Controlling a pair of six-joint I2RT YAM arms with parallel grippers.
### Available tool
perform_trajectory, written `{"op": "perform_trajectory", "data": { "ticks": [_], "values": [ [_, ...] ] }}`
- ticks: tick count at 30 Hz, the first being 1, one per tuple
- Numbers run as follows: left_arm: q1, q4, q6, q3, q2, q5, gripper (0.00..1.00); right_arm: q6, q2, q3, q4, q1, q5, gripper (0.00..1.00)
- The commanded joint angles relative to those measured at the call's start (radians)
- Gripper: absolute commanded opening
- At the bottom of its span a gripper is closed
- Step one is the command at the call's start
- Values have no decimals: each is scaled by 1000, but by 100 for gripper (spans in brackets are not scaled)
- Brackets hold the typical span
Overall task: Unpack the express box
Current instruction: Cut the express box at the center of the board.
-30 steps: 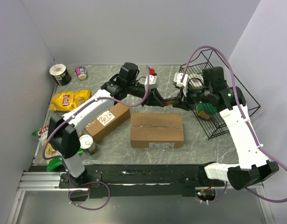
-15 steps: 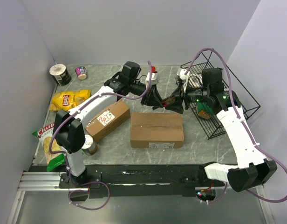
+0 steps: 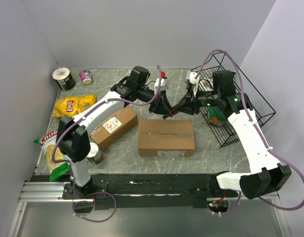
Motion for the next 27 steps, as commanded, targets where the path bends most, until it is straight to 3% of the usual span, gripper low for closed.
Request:
{"op": "perform_trajectory", "data": {
  "ticks": [1,5,7,10,13,17,27],
  "values": [
    [11,-8,61,67,-17,-47,1,-148,34,21,-176,33,-36,0],
    [106,-42,58,-57,-98,-114,52,-233,15,-14,-132,16,-40,0],
    [172,9,-3,-189,-170,-159,63,-244,-1,-56,-46,17,-63,0],
    [223,97,-95,-338,-236,-240,67,-256,-10,-93,23,16,-98,0],
    [224,148,-149,-409,-241,-286,69,-408,8,-110,1,16,-154,0],
    [218,237,-227,-406,-163,-279,70,-568,68,-96,-109,17,-215,0],
    [177,234,-203,-294,34,-311,70,-668,88,-122,-177,14,-181,0]
  ]
}}
